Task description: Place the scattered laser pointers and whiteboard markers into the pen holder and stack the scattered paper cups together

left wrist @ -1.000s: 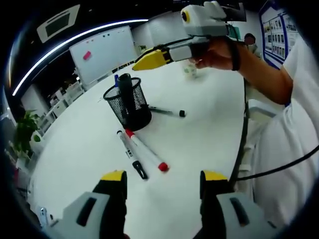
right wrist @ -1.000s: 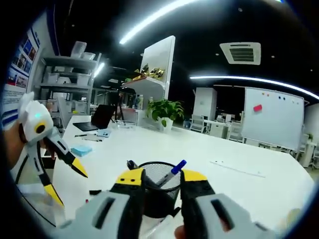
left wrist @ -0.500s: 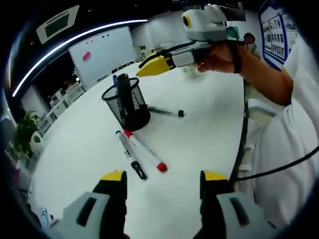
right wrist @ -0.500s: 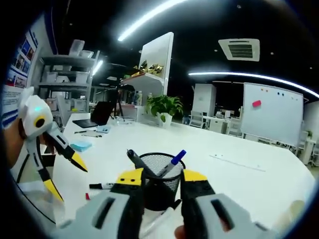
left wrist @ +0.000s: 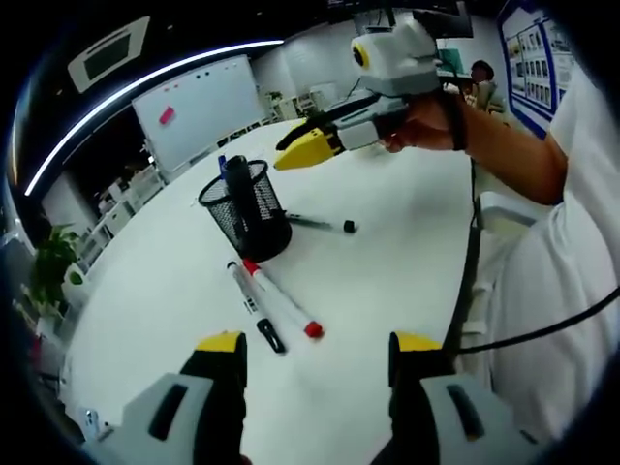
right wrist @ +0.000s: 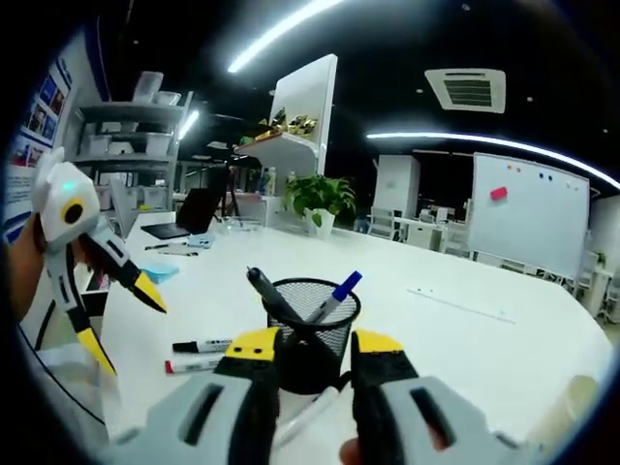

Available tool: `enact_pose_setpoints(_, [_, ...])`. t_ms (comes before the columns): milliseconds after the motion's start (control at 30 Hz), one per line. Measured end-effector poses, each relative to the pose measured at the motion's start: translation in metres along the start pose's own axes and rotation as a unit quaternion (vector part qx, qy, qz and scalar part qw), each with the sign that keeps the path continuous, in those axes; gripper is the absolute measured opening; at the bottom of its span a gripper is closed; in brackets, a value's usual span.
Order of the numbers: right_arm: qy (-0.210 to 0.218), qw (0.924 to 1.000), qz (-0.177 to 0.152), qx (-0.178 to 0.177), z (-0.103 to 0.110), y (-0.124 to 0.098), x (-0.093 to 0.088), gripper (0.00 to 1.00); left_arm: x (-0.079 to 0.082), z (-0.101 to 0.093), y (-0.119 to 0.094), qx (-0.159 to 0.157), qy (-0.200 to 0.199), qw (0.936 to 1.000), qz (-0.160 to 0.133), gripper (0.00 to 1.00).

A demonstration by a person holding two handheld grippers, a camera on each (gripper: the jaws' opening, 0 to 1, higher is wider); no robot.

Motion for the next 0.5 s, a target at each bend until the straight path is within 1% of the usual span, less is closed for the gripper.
enact_pose_setpoints(233, [-0.004,0.9999,0.014,0.008,0.006,0.0,-0.009,0.28,0.0,0.002,0.002,0.0,-0.001,1.0,0.001,0.6])
enact_pose_setpoints(500, [-0.004,0.9994,0.031,0.013,0.011,-0.001,-0.017,0.28,-0.002,0.0,0.004,-0.002,0.0,1.0,0.006,0.6])
Point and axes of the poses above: the point that each gripper's makers call its tool centre point, and the gripper's own axes: y roughly forward along the fingers, z roughly to its left, x roughly out of its top, the point moved 2 cm from there along -y, roughly backward along the fingers, and after that the axes turned 14 degrees about -y, right-handed, at the moved point
